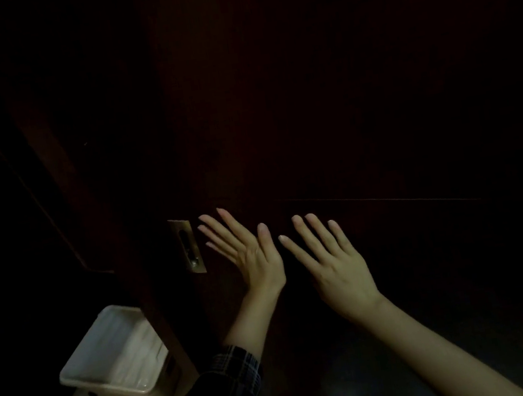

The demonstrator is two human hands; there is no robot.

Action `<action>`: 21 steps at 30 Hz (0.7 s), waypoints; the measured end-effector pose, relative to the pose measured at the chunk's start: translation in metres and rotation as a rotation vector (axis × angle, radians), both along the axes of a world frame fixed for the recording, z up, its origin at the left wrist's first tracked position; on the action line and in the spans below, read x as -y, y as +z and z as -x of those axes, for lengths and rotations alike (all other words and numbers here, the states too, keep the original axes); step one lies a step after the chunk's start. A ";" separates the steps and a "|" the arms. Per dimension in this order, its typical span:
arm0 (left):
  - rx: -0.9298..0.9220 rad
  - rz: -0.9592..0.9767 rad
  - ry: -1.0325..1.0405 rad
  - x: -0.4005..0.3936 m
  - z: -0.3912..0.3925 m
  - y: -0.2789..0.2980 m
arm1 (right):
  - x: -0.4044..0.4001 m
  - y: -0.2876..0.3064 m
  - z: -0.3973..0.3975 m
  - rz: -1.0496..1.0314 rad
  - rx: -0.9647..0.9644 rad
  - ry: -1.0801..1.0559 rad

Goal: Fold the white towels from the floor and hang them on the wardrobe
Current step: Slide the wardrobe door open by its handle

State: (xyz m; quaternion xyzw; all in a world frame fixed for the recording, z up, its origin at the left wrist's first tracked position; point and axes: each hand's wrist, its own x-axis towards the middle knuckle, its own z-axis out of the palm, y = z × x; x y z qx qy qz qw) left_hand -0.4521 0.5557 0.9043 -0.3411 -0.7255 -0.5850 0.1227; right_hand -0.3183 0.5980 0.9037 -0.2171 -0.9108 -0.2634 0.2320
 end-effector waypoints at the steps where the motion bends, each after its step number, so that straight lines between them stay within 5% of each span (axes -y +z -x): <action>1: 0.023 -0.021 -0.001 0.000 -0.005 0.003 | -0.002 0.001 -0.004 -0.022 0.020 0.014; 4: 0.029 -0.067 -0.037 0.000 -0.021 0.013 | -0.009 0.005 -0.024 -0.053 0.003 0.028; 11: -0.284 0.057 -0.352 -0.014 -0.093 0.020 | -0.022 0.012 -0.122 0.110 -0.303 -0.217; 16: -0.751 0.215 -0.660 -0.035 -0.173 0.022 | -0.025 0.017 -0.200 0.326 -0.582 -0.495; 21: -1.185 0.511 -0.675 -0.063 -0.247 0.029 | -0.032 0.030 -0.280 0.588 -0.863 -0.787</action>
